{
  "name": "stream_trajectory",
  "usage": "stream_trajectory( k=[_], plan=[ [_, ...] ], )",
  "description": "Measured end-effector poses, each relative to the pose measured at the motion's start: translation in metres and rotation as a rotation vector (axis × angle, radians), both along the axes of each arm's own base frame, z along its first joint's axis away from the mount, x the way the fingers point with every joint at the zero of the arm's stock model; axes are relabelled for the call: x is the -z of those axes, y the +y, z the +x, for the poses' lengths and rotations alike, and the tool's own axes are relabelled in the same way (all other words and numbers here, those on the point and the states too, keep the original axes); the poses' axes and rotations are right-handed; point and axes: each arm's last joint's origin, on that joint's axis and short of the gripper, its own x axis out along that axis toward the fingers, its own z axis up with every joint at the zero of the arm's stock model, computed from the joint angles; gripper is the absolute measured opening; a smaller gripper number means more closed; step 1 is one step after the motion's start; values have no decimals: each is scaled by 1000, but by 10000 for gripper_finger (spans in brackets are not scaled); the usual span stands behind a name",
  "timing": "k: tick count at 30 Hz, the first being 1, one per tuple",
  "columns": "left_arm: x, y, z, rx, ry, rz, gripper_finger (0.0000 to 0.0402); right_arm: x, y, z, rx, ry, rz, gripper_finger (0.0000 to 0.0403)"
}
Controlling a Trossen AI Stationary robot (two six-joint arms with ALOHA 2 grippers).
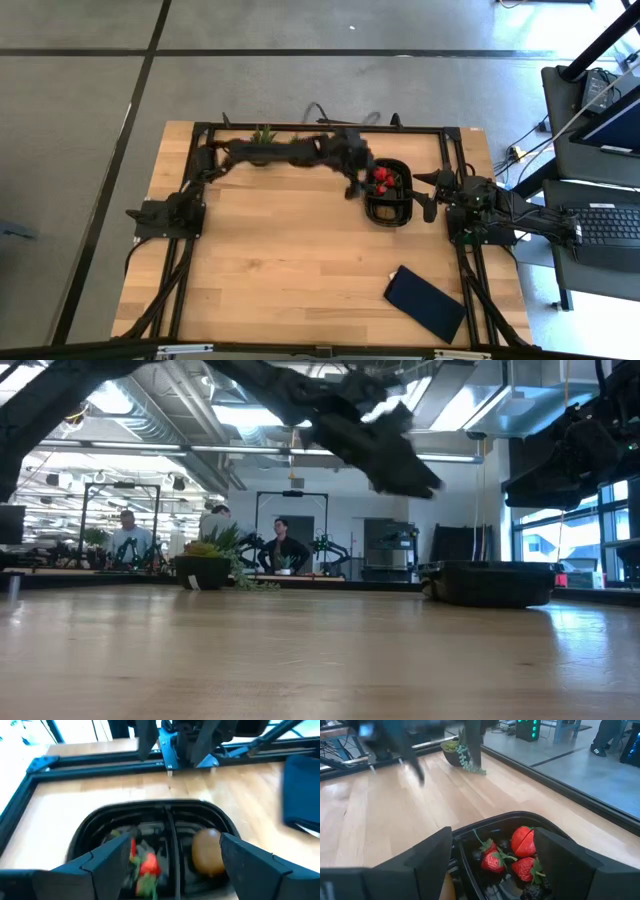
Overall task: Pick and placing Produce into tupperware
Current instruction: Return to Home Position
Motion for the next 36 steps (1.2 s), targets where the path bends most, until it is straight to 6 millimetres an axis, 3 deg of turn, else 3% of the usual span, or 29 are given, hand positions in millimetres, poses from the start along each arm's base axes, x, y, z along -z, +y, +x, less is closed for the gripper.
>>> stream_trajectory(
  k=[5, 10, 15, 20, 24, 29, 36],
  plan=[
    [-40, 38, -40, -36, 16, -30, 291, -2, 0, 0, 6, -15, -9, 282],
    [-47, 49, -91, -120, 46, -32, 295, -10, -2, 1, 55, -80, -74, 282],
    [-54, 33, -158, -249, -35, 32, 294, -17, -3, 2, 63, -117, -146, 282],
    [-46, 4, -226, -359, -142, 91, 292, -19, -4, 2, 98, -127, -182, 282],
    [-31, -17, -267, -385, -211, 73, 296, -20, -7, 1, 132, -134, -190, 282],
    [-14, -36, -304, -438, -266, 66, 292, -21, -8, 0, 150, -132, -211, 282],
    [12, -51, -336, -501, -298, 51, 296, -21, -9, 0, 156, -131, -209, 282]
  ],
)
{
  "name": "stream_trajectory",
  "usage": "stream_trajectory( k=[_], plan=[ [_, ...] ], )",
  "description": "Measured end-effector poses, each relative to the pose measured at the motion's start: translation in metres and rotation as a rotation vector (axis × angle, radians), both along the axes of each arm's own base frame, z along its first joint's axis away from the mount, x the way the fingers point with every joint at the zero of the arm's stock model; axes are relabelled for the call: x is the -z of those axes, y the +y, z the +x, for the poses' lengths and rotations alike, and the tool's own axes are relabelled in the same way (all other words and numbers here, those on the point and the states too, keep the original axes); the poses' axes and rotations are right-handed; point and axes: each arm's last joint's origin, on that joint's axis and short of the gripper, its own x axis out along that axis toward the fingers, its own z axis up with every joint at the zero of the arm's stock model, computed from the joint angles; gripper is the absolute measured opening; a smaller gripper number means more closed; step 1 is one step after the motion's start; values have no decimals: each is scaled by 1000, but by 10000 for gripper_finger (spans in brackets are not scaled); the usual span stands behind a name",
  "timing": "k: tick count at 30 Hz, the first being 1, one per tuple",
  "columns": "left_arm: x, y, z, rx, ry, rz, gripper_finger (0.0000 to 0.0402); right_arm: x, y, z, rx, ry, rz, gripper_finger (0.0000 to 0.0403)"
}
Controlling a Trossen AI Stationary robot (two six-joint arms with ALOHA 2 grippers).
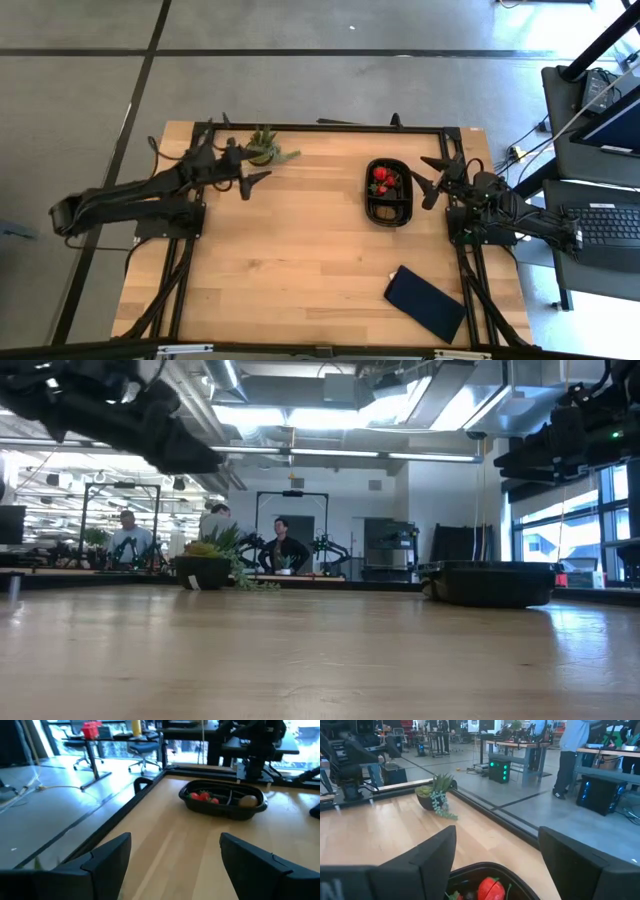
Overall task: Pick and placing Produce into tupperware
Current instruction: Return to Home Position
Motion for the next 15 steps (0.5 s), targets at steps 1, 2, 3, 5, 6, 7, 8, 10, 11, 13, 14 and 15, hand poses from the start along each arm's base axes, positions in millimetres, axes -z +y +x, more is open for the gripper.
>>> stream_trajectory(
  k=[1, 2, 3, 5, 6, 7, 8, 10, 11, 13, 14, 15],
  plan=[
    [2, -2, -3, -7, -10, 3, 296, 0, 0, 0, 0, 1, 1, 282],
    [5, -3, -6, -12, -18, 5, 296, 0, 0, 0, -1, 4, 2, 282],
    [7, -4, -9, -13, -23, 4, 295, 1, 0, 0, -1, 7, 2, 282],
    [12, -7, -13, -16, -35, -6, 292, 1, 0, 0, -1, 4, 5, 282],
    [15, -8, -15, -18, -41, -9, 291, 1, 0, 0, -1, 1, 9, 282],
    [16, -9, -17, -19, -48, -12, 291, 1, 0, 0, 0, -3, 15, 282],
    [18, -10, -19, -20, -57, -17, 291, 2, 0, 0, 0, -6, 15, 282],
    [21, -11, -21, -21, -66, -20, 293, 6, -1, 3, -1, -12, -1, 282],
    [23, -12, -22, -22, -68, -21, 294, 9, -1, 4, -1, -23, -10, 282],
    [26, -12, -24, -22, -72, -22, 296, 15, -2, 7, -2, -50, -39, 282],
    [26, -13, -25, -22, -76, -21, 296, 18, -2, 9, -2, -66, -50, 282],
    [26, -13, -25, -22, -79, -19, 296, 21, -3, 10, -1, -78, -64, 282]
  ],
)
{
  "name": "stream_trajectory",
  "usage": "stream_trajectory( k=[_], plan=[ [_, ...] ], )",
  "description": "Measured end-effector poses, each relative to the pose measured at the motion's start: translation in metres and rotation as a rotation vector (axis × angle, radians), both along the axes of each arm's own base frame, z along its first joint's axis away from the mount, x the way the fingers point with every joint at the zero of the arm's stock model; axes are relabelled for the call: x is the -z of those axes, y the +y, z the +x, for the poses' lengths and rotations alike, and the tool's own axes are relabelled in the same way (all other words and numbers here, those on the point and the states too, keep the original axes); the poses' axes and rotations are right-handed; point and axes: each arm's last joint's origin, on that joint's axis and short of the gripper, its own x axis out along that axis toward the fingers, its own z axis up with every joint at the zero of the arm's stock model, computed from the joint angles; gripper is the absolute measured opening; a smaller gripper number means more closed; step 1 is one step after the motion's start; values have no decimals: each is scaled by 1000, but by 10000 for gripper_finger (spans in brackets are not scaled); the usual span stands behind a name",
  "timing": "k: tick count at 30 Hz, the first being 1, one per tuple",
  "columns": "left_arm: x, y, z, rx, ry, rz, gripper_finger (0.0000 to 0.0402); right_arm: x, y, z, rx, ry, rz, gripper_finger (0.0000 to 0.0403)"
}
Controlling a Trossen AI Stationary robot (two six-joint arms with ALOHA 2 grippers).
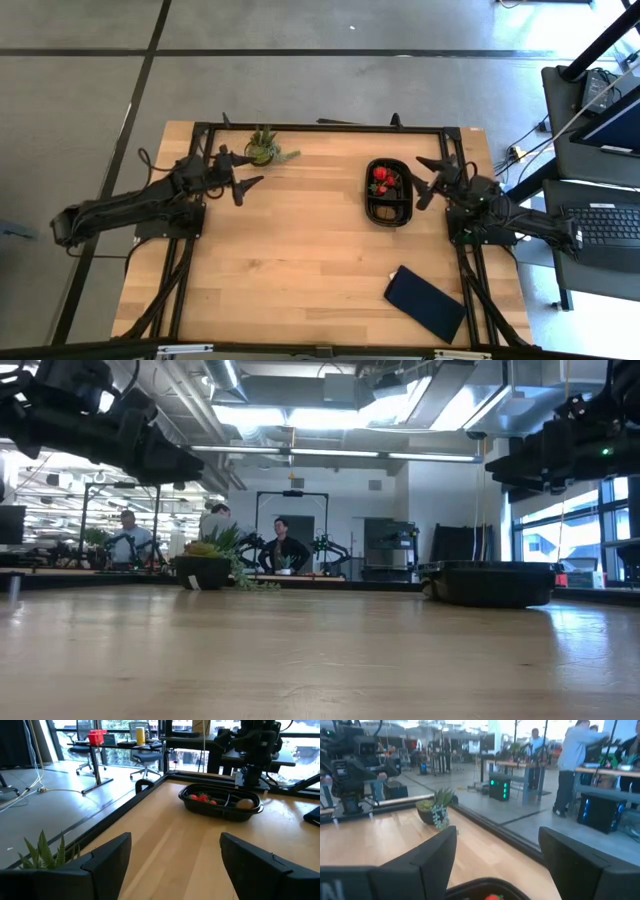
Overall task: Pick and placing Produce into tupperware
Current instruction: Return to Home Position
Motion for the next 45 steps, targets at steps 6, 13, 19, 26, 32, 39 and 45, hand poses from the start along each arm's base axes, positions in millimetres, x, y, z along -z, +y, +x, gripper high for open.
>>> stream_trajectory(
  k=[6, 13, 19, 26, 32, 39, 45],
  plan=[
    [0, -1, -2, -2, -21, -4, 291, 4, 0, 2, -25, -22, -9, 282],
    [0, -2, -4, -1, -22, -7, 295, 5, 1, 2, -46, -19, 7, 282],
    [-2, -6, -12, 0, -34, 0, 292, 5, 1, 2, -46, -19, 7, 282],
    [-3, -12, -23, 0, -53, 4, 294, 5, 1, 2, -47, -22, 12, 282],
    [-2, -16, -29, 0, -60, 4, 292, 5, 1, 2, -47, -32, 26, 282],
    [0, -19, -35, 1, -51, -3, 294, 5, 1, 2, -48, -32, 25, 282],
    [-3, -21, -38, 2, -85, 17, 293, 5, 1, 2, -48, -32, 26, 282]
  ],
)
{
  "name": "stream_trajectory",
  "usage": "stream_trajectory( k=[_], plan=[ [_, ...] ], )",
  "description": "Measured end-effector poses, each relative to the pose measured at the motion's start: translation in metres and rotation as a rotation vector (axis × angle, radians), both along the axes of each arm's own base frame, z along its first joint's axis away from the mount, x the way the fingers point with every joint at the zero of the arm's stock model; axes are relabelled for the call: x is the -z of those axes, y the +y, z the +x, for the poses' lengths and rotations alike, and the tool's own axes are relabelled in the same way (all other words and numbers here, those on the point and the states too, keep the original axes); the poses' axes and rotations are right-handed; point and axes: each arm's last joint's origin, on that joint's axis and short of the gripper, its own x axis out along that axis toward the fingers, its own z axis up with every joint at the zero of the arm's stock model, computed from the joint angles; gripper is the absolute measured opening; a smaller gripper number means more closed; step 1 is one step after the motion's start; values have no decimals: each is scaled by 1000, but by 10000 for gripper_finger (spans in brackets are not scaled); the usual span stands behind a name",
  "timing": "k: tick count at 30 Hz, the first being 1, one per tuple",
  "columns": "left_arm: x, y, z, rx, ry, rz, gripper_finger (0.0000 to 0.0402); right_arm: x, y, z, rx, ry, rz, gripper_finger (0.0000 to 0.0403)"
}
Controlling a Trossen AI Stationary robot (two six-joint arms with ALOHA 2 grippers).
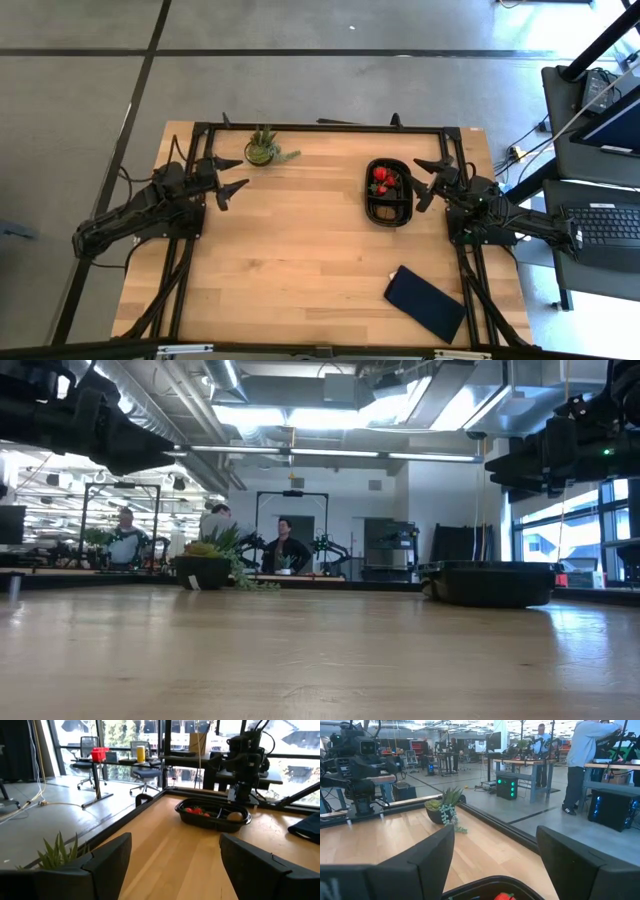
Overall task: Pick and placing Produce into tupperware
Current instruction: Return to Home Position
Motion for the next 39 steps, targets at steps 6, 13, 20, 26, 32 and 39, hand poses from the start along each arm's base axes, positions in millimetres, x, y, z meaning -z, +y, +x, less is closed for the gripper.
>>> stream_trajectory(
  k=[6, 13, 20, 26, 32, 39],
  plan=[
    [13, 2, 4, 1, -28, 15, 295, 0, 0, 0, 0, -1, 0, 282],
    [23, 4, 7, -3, -47, -2, 293, 0, 0, 0, 0, 0, 0, 282],
    [23, 4, 7, -3, -45, 2, 293, 0, 0, 0, 0, 4, -7, 282],
    [23, 4, 7, -3, -43, 3, 293, 0, 0, 0, 1, 14, -22, 282],
    [23, 4, 7, -4, -43, 3, 295, 0, 0, 0, 1, 13, -21, 282],
    [23, 4, 7, -4, -43, 3, 293, 0, 0, 0, 1, 13, -22, 282]
  ],
)
